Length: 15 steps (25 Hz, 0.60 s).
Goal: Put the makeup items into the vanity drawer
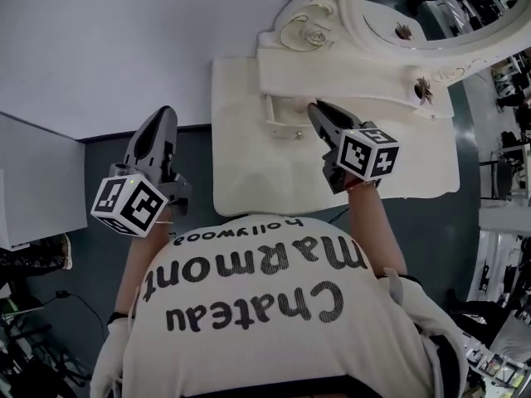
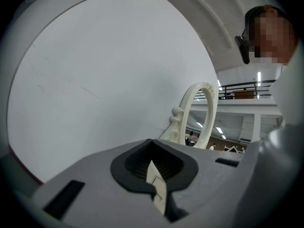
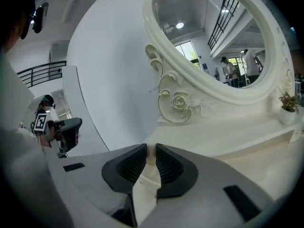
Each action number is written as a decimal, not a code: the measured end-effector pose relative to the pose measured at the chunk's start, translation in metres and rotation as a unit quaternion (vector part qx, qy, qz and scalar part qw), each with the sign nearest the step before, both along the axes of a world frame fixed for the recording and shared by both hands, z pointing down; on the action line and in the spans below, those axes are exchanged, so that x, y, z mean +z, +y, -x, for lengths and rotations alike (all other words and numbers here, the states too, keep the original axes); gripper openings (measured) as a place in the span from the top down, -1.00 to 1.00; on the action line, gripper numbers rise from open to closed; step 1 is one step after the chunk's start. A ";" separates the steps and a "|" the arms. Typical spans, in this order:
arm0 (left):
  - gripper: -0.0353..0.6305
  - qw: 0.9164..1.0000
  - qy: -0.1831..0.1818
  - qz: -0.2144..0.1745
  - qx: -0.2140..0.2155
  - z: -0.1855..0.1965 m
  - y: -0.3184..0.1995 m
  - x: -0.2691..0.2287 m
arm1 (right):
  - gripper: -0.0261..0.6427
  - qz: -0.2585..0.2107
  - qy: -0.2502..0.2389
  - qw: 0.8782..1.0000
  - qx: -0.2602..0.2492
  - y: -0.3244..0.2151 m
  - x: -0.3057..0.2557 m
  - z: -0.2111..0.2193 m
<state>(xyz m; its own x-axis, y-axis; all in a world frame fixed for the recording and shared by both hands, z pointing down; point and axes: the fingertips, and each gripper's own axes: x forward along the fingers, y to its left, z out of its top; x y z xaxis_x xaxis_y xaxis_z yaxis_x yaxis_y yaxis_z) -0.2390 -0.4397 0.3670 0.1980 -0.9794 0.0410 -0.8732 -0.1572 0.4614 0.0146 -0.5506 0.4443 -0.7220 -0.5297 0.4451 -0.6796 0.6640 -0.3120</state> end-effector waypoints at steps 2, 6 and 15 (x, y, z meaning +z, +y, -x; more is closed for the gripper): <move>0.87 1.000 -0.001 0.006 -0.017 0.008 0.002 0.003 | 0.69 0.013 0.016 1.000 -0.020 -0.007 0.012 0.005; 0.87 0.999 -0.001 0.018 -0.037 0.018 0.003 0.011 | 0.69 0.043 0.049 0.995 -0.076 -0.012 0.035 0.017; 0.87 0.997 -0.004 0.033 -0.065 0.028 0.005 0.022 | 0.67 0.098 0.120 0.973 -0.173 -0.009 0.074 0.037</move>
